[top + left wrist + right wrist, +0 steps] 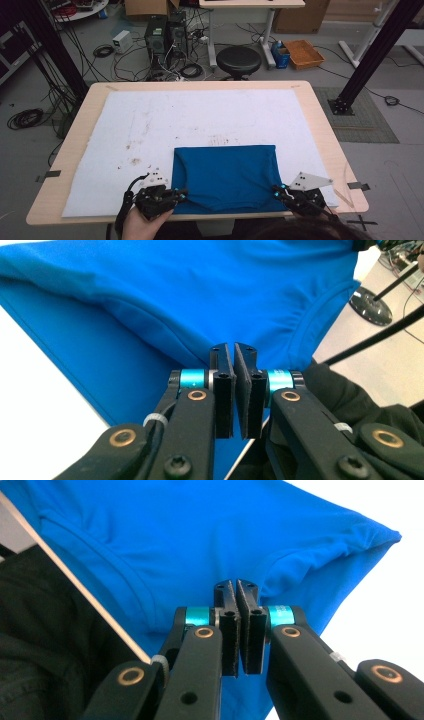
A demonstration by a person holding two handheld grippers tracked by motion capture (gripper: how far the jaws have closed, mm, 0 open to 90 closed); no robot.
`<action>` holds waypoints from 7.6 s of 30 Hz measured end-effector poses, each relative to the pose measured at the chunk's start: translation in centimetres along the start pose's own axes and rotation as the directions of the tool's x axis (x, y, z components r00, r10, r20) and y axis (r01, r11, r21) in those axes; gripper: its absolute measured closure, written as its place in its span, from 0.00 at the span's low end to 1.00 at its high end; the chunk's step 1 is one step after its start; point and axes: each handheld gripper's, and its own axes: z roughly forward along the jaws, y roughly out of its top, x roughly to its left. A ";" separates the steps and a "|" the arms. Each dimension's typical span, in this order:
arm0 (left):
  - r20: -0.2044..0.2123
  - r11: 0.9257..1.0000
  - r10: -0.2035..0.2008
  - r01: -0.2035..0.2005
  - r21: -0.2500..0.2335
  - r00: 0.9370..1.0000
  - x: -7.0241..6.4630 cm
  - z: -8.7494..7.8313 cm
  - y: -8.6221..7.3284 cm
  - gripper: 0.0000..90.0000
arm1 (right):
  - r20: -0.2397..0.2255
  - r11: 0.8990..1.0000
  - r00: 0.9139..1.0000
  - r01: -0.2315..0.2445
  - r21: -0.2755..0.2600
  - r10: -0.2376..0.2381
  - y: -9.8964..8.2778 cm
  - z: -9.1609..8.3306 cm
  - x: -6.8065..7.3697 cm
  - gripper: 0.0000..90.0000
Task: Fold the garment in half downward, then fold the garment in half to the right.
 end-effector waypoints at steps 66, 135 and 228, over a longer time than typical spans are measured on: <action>-0.365 0.997 0.071 -0.071 0.012 0.928 11.4 6.8 6.4 0.96 | 0.115 0.976 0.970 -0.217 0.004 0.215 4.2 9.9 -13.4 0.97; -0.313 0.988 -0.062 0.014 -0.156 0.948 6.8 0.8 6.1 0.44 | 0.108 0.930 0.970 -0.175 -0.323 0.220 8.1 3.3 -14.3 0.44; -0.374 0.969 -0.224 0.165 -0.185 0.900 2.1 4.1 -1.0 0.48 | -0.189 0.999 0.981 0.047 0.010 -0.044 22.8 28.2 2.9 0.69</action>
